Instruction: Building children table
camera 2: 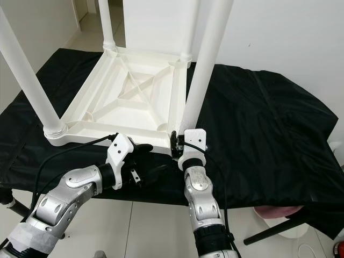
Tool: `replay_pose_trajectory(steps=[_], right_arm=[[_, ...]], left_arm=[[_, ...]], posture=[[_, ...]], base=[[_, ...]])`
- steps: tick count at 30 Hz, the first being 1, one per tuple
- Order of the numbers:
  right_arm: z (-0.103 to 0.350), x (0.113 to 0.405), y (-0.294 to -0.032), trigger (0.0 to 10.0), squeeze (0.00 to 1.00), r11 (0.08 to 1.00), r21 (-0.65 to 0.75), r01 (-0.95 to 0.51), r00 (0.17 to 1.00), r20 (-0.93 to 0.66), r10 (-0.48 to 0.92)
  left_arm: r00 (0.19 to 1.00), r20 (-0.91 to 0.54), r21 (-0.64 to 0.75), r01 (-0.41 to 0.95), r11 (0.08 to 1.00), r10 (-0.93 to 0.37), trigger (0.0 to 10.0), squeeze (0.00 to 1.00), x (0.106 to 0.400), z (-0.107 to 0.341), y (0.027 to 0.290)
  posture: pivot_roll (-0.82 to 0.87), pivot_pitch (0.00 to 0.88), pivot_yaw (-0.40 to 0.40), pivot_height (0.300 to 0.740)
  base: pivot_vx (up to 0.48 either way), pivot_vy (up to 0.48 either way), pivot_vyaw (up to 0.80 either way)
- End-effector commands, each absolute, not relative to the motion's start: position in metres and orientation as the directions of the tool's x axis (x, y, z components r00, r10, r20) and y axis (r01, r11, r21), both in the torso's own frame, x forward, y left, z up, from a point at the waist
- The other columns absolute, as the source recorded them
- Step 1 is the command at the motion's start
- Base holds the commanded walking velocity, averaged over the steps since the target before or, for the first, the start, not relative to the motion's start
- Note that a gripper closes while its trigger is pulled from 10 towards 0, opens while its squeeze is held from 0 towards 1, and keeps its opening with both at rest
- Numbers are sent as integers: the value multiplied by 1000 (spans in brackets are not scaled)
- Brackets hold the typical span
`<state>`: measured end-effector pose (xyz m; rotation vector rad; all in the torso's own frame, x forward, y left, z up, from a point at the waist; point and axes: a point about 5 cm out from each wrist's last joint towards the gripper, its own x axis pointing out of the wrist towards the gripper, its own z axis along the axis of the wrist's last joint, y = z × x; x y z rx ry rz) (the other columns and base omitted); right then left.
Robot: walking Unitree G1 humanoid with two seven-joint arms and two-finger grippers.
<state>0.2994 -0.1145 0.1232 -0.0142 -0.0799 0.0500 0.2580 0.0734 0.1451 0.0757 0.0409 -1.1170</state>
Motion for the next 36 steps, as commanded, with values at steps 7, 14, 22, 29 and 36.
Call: replay_pose_trajectory(steps=[7,14,22,29,36], right_arm=[[123,301,-123,10000,0,991,-11,-131,988,75,132],[126,307,-125,10000,0,963,-27,-267,960,82,268],[138,330,-142,10000,0,943,-192,-271,951,101,294],[127,327,-125,10000,0,880,-131,-456,884,47,465],[122,331,-129,10000,0,821,-159,-548,830,16,557]], left_arm=[[405,-87,42,914,403,-910,10000,0,257,144,73],[409,-85,41,913,407,-909,10000,0,257,145,74],[414,-83,41,910,412,-906,10000,0,258,146,74],[421,-81,39,907,419,-904,10000,0,257,146,75],[418,-83,41,908,416,-904,10000,0,258,147,75]], posture=[[-29,0,-69,740],[-31,0,-65,740],[-27,0,-64,740],[-20,0,-67,740],[-23,0,-60,740]], base=[[0,0,0],[0,0,0],[0,0,0],[0,0,0],[0,0,0]])
